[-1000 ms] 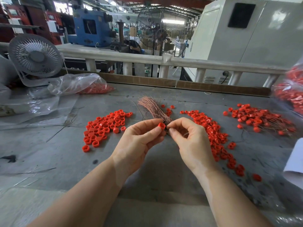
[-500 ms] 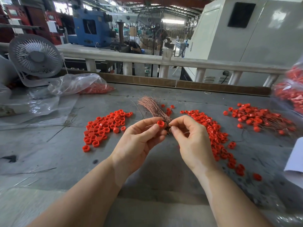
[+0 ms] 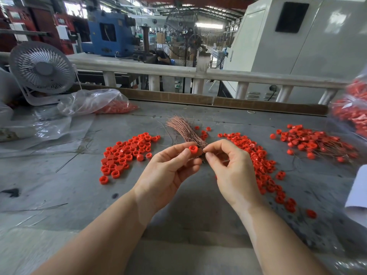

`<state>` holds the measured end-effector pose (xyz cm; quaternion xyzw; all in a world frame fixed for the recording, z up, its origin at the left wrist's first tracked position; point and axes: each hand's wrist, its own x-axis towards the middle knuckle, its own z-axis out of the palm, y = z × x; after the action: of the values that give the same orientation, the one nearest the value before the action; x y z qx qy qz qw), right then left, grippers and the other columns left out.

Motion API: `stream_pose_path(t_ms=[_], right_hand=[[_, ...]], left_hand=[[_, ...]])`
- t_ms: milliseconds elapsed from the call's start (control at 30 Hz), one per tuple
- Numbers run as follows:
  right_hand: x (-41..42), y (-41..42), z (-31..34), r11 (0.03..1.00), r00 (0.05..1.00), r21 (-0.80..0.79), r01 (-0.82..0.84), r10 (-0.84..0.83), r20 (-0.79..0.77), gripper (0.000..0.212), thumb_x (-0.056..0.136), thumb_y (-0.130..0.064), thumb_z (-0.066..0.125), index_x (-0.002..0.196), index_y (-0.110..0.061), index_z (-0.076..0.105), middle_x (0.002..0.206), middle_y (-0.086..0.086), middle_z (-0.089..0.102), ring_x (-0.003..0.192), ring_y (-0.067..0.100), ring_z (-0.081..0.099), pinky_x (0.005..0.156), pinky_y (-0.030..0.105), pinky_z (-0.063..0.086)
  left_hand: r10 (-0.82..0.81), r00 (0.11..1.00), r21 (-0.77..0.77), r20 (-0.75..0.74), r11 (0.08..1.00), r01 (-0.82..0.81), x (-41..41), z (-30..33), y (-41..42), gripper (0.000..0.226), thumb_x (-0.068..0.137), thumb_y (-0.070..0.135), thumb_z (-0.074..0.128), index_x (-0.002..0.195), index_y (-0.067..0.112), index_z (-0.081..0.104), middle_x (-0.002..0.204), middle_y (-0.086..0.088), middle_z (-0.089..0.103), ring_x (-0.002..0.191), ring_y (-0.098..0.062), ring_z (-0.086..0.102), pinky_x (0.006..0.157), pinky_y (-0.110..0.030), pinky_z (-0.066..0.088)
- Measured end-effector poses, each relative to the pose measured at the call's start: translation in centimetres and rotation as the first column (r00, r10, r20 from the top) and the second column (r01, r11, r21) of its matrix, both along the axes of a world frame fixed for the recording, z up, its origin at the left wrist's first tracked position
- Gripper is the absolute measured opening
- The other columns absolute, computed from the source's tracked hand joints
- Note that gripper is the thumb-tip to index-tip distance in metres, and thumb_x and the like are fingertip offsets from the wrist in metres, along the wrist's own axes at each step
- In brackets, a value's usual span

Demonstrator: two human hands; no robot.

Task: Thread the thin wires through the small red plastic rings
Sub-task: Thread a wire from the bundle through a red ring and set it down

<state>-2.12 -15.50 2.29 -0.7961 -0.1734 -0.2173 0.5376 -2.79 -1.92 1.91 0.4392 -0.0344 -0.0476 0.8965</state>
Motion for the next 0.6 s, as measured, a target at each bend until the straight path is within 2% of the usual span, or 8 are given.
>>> stream_pose_path(t_ms=[200, 433, 600], right_hand=[[-0.01, -0.09, -0.03, 1.000, 1.000, -0.008, 0.003, -0.003, 0.003, 0.021, 0.085, -0.002, 0.061, 0.077, -0.021, 0.063, 0.070, -0.011, 0.062, 0.065, -0.002, 0.055, 0.062, 0.010, 0.040], [-0.11, -0.06, 0.01, 1.000, 1.000, -0.014, 0.008, -0.008, 0.003, 0.019, 0.085, -0.002, 0.062, 0.077, -0.020, 0.065, 0.072, -0.010, 0.064, 0.066, -0.002, 0.055, 0.062, 0.009, 0.039], [-0.14, 0.03, 0.01, 0.999, 1.000, -0.034, 0.022, -0.022, 0.004, 0.015, 0.084, -0.004, 0.063, 0.078, -0.017, 0.067, 0.074, -0.009, 0.066, 0.068, 0.000, 0.057, 0.065, 0.011, 0.041]], left_hand=[[0.000, 1.000, 0.002, -0.009, 1.000, 0.000, 0.07, -0.01, 0.04, 0.018, 0.072, 0.008, 0.058, 0.083, 0.007, 0.073, 0.082, -0.012, 0.072, 0.064, -0.013, 0.067, 0.058, -0.020, 0.055], [0.008, 1.000, 0.000, -0.010, 1.000, -0.008, -0.02, 0.01, 0.03, 0.020, 0.072, 0.007, 0.058, 0.089, 0.003, 0.069, 0.079, -0.010, 0.071, 0.063, -0.013, 0.067, 0.059, -0.020, 0.056], [0.062, 0.998, 0.014, 0.004, 0.998, -0.062, 0.01, 0.02, -0.01, 0.020, 0.065, 0.003, 0.062, 0.081, 0.007, 0.072, 0.075, -0.007, 0.071, 0.063, -0.012, 0.067, 0.059, -0.019, 0.055]])
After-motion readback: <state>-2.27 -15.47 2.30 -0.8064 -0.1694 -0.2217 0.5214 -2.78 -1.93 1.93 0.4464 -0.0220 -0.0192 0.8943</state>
